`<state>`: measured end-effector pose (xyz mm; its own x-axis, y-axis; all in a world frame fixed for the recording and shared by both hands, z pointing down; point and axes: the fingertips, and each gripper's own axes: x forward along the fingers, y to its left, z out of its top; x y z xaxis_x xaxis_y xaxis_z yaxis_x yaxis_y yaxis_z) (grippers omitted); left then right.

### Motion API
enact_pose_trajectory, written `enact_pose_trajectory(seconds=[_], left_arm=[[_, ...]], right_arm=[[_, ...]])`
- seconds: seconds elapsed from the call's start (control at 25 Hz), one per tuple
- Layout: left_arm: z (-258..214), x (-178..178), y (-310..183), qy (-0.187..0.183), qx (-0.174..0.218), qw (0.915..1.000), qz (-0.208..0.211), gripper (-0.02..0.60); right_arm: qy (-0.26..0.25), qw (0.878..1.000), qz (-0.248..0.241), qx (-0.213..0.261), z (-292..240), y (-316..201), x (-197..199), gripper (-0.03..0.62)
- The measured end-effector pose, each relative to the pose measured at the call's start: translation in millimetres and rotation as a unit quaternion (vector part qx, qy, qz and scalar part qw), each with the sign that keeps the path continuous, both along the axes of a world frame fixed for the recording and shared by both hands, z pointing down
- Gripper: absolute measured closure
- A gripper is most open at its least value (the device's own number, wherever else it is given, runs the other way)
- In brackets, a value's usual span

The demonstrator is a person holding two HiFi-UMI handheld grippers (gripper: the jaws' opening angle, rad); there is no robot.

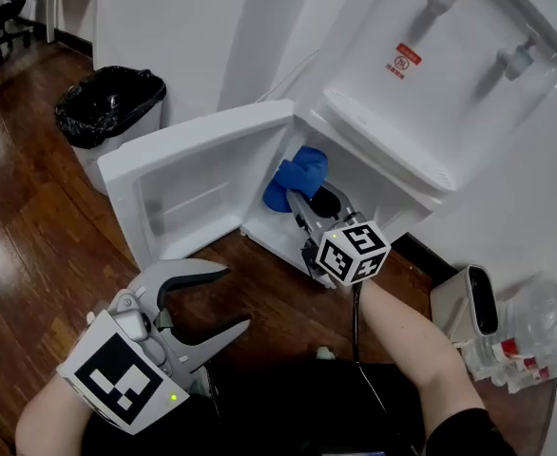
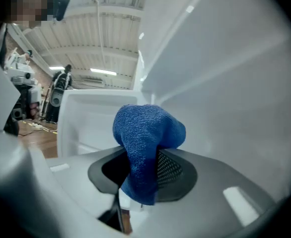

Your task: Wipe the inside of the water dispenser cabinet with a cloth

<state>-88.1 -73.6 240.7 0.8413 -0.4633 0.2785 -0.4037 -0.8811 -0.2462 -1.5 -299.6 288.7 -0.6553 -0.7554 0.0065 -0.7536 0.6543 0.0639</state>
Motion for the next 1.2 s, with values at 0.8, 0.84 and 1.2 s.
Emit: enact_pose_trajectory(seconds=[0.8, 0.84, 1.2], left_arm=[[30.5, 1.4, -8.0, -0.036, -0.019, 0.999, 0.015, 0.38], [28.6, 1.6, -8.0, -0.035, -0.021, 0.999, 0.018, 0.38], [22.5, 9.6, 3.2, -0.017, -0.026, 0.9994, 0.013, 0.38]], right_arm=[[0.005, 0.988, 0.151, -0.003, 26.6, -123.6, 72.3, 0.468], [0.005, 0.992, 0.128, -0.005, 27.7, -109.7, 63.2, 0.468], [-0.012, 0.995, -0.055, -0.088, 67.8, 5.5, 5.0, 0.471]])
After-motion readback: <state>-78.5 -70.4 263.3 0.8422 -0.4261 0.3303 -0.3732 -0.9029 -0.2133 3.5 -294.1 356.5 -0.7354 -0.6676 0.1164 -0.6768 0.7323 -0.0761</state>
